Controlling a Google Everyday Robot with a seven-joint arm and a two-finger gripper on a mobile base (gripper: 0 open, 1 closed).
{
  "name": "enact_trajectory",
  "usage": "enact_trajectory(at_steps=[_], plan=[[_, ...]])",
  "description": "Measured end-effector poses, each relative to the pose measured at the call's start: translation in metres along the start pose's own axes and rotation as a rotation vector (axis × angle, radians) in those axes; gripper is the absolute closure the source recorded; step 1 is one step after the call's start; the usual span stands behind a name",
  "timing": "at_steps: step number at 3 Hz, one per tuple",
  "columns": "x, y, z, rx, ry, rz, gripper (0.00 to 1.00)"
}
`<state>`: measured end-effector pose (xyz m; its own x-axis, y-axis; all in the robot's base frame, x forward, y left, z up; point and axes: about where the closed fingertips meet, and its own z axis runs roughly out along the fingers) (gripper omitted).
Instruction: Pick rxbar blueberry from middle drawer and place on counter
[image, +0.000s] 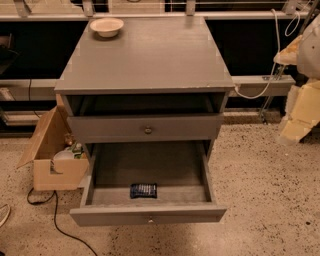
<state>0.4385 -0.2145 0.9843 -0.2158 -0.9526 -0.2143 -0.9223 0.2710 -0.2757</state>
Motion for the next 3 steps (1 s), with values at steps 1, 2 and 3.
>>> enact_trajectory(at_steps=[1,2,3], plan=[[0.000,0.000,0.000,0.000,0.000,0.000,0.00],[-0.005,-0.003,0.022,-0.032,-0.043,0.007,0.00],[-0.019,-0.010,0.071,-0.101,-0.103,0.007,0.00]])
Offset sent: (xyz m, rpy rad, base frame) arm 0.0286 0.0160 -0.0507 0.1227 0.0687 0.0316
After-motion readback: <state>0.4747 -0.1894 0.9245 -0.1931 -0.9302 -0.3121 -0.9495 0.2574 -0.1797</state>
